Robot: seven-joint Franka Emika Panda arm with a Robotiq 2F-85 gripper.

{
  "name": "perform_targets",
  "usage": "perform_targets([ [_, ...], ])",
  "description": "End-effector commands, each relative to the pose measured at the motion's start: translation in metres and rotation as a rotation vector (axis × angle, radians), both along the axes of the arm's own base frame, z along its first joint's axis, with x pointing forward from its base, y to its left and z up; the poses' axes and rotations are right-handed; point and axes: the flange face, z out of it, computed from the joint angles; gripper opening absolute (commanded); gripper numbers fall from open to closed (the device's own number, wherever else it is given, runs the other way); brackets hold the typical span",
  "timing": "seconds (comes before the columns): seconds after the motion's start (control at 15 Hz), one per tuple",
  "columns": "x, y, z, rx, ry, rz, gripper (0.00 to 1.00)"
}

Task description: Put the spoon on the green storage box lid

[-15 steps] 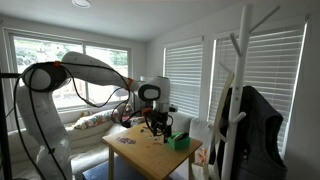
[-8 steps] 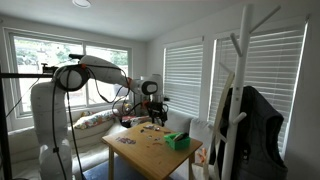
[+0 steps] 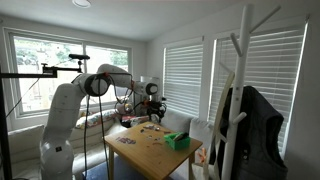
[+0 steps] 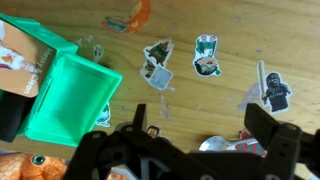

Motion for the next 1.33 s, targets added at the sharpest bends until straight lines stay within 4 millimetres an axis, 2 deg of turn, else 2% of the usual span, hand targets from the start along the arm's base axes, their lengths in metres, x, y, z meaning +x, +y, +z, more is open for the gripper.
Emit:
perform_targets([
  [0.0, 0.003, 0.001, 0.000, 0.000, 0.006, 0.008, 1.00],
  [0.4, 0.007, 0.000, 0.004, 0.000, 0.007, 0.018, 1.00],
  [0.47, 0.011, 0.009, 0.004, -0.012, 0.010, 0.007, 1.00],
  [0.67, 0.024, 0.042, 0.001, -0.070, -0.015, -0.176, 1.00],
  [0.93, 0.021, 0.086, -0.009, -0.164, -0.033, -0.366, 1.00],
  [1.07, 0.017, 0.103, -0.019, -0.162, -0.029, -0.475, 1.00],
  [1.27, 0.017, 0.124, -0.032, -0.051, -0.095, -0.602, 1.00],
])
